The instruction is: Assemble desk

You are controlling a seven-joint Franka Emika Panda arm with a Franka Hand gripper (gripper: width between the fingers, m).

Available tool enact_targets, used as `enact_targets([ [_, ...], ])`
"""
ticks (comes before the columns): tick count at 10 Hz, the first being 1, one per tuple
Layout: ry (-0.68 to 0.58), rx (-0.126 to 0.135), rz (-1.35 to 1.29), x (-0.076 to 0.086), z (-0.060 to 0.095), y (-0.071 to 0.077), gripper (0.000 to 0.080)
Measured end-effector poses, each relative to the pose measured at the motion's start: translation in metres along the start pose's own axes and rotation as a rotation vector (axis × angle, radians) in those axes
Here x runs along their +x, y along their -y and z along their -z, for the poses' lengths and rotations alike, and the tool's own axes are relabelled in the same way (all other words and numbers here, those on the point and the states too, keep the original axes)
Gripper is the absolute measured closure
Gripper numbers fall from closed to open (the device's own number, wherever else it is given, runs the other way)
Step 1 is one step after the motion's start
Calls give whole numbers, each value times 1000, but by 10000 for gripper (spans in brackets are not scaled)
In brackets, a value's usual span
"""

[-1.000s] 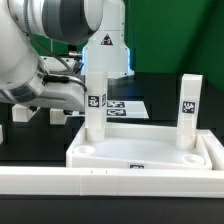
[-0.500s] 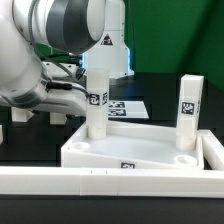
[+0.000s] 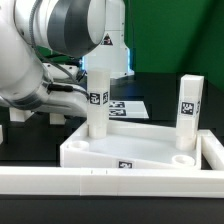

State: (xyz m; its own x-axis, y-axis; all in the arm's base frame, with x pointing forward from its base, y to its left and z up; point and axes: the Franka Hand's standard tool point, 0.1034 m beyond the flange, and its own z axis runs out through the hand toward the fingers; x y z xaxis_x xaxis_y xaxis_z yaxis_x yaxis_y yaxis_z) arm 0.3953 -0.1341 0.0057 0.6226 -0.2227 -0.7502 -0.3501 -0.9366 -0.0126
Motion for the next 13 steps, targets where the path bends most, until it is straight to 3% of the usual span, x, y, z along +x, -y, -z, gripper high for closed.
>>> enact_targets([
  [2,0,0,0,0,0,0,511],
  [5,-2,-1,1,0,1,0,511],
  [7,-21,-7,15,4,12,0,511],
  [9,-56,-45,72,4,47,2,511],
  [11,-85,-59,88,3,75,8,510],
  [13,-113,-90,98,7,84,11,509],
])
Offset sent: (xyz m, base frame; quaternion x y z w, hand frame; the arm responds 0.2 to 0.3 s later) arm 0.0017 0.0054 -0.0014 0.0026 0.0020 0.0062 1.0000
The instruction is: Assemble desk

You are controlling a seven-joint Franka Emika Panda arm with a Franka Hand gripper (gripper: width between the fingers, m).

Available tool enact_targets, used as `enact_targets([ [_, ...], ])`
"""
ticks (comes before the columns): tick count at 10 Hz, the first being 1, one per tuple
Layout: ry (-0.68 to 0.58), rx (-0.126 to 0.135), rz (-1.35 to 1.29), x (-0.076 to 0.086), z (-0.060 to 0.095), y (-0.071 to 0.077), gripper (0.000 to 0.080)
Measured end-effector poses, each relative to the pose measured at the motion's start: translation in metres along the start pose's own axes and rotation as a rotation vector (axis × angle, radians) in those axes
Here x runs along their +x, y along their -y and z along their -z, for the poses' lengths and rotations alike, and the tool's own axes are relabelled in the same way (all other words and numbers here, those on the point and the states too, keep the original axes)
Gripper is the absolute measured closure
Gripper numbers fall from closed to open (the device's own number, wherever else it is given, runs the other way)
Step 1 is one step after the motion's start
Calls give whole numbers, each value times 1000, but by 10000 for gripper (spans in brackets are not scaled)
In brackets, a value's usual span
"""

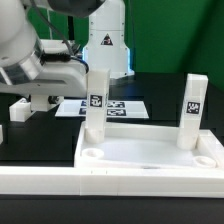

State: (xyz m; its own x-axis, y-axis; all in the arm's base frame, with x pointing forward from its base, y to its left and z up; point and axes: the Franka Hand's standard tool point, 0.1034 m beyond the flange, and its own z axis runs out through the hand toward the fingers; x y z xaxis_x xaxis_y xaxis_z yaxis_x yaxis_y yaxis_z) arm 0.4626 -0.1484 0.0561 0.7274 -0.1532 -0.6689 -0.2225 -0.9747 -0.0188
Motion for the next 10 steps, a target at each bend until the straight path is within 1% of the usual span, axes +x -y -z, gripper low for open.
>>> enact_targets([
  [1,-22,-3,-4,3,-1,-3,509],
  [2,-19,-2,-6,2,-2,-4,509],
  [3,-33,-6,-4,5,0,-5,509],
  [4,-115,-18,15,12,13,-5,509],
  [5,-178,-19,20,13,23,-6,509],
  [6,-268,-28,24,16,28,-8,509],
  [7,-355,-38,34,16,31,-9,509],
  [8,-408,-42,45,16,36,-11,509],
  [9,-498,-52,54,19,49,-12,509],
  [10,-567,-50,48,19,60,-10,509],
])
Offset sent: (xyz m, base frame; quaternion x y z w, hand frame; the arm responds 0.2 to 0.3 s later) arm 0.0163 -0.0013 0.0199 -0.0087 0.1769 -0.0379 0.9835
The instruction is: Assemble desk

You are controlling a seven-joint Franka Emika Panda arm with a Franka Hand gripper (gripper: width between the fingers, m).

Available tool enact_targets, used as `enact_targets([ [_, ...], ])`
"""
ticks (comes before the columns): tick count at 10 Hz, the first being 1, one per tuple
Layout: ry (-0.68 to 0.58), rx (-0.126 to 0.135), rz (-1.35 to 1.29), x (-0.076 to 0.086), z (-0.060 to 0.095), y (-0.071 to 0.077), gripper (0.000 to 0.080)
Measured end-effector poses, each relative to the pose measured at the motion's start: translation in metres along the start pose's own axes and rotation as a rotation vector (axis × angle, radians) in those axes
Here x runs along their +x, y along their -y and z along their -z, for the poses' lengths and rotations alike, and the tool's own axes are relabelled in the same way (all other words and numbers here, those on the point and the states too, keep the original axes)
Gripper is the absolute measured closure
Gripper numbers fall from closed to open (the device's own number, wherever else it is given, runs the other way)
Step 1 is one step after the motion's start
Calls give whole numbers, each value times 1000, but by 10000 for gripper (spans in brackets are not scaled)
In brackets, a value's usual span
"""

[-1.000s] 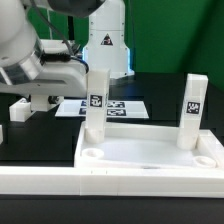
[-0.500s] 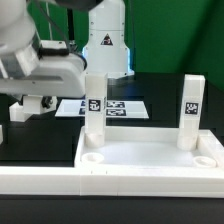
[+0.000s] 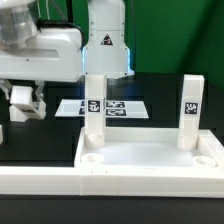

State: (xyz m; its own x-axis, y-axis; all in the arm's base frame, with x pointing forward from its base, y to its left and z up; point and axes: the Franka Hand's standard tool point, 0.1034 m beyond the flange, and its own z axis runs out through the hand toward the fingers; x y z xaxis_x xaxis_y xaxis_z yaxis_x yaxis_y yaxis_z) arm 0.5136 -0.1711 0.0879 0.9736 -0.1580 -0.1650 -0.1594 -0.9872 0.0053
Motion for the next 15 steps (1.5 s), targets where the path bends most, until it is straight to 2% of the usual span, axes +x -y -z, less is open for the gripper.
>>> enact_targets([
  [1,-43,-7,4,7,4,2,509],
  [2,-150,-30,11,11,1,-4,509],
  [4,-235,-51,2,10,0,-6,509],
  [5,-264,-42,9,21,14,11,509],
  [7,-252,-21,9,43,39,30,509],
  [8,-261,-23,19,52,45,37,509],
  [12,-256,-21,21,50,42,38,509],
  [14,-288,-6,32,70,67,69,509],
  [15,-304,-3,45,79,73,85,509],
])
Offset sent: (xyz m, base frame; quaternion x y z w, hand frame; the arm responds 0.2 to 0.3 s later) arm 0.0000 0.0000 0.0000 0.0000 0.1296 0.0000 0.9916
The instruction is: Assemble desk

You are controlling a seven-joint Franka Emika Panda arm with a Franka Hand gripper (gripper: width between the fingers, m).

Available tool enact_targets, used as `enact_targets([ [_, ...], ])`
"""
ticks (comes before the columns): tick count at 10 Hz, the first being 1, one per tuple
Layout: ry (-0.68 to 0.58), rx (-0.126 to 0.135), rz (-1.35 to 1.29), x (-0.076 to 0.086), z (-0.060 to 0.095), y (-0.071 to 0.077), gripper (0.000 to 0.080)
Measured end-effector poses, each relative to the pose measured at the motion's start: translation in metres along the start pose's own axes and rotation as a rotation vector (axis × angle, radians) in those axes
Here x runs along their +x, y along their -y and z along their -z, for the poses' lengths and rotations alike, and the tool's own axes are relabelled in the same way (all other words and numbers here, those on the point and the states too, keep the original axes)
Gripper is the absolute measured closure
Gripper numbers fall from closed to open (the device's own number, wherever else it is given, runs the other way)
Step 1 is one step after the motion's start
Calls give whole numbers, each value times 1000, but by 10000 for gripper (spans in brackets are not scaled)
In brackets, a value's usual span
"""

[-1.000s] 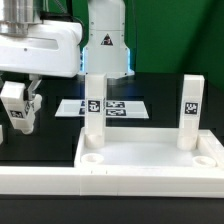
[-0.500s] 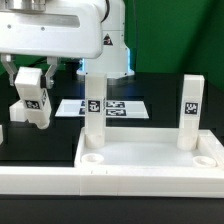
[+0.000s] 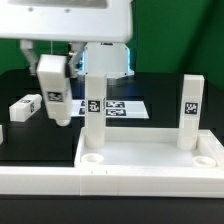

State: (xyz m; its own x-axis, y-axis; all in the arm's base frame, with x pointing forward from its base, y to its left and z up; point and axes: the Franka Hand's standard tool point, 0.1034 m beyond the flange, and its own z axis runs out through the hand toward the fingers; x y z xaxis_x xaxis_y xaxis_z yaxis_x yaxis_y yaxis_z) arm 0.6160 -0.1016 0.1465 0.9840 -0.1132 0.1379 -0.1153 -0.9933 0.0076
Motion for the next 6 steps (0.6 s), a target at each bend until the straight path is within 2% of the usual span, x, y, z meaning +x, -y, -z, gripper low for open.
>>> enact_targets([
  [1,-3,0,17,5,-2,10,509],
  [3,-16,-3,17,5,-3,9,509],
  [5,-147,-34,21,12,-4,7,509],
  [6,-260,-47,31,12,-4,22,509],
])
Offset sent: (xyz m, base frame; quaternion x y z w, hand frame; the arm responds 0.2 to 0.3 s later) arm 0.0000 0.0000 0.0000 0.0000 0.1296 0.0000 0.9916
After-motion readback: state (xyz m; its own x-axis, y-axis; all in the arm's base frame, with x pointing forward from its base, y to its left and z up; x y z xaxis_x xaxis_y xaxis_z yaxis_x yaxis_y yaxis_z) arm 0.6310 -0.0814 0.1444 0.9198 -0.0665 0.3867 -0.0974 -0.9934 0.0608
